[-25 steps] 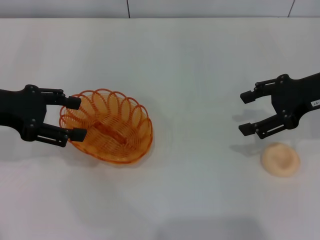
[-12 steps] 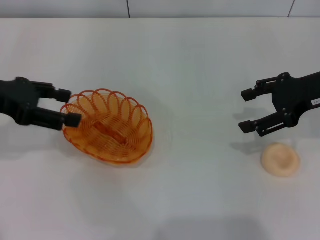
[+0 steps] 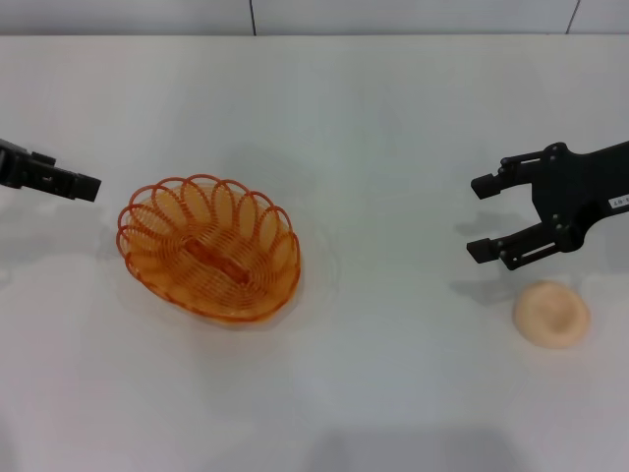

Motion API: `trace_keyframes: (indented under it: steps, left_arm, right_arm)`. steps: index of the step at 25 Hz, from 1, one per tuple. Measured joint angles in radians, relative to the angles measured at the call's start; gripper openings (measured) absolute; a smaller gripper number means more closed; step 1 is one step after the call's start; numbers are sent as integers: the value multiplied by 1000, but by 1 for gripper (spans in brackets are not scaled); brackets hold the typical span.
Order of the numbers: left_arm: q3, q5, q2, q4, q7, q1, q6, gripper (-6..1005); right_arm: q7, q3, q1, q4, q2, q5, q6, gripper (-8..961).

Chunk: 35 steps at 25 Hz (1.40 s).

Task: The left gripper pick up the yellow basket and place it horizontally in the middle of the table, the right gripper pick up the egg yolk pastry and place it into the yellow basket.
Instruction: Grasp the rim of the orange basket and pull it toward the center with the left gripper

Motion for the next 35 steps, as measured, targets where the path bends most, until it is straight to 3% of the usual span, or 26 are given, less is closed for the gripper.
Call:
trace_keyframes:
  steps: [7,16,33,35]
  left_arm:
    - [34,168,-53,-39,-14,-49,-95,866]
    - [67,180,-61,-258,35,-89,-306,864]
    - [80,181,-106,-406,98,-149,-436,861]
    - [84,182,-109,-409,99,-149,-441,795]
  right_arm:
    - [-12,-2,1,0,11,-1,5,853]
    - [-24,-11,-1,-1,26,-4,5,852]
    - [-26,-15,-3,0,29,-3,10,853]
    - [-26,-15,-8,1,29,-3,14,853]
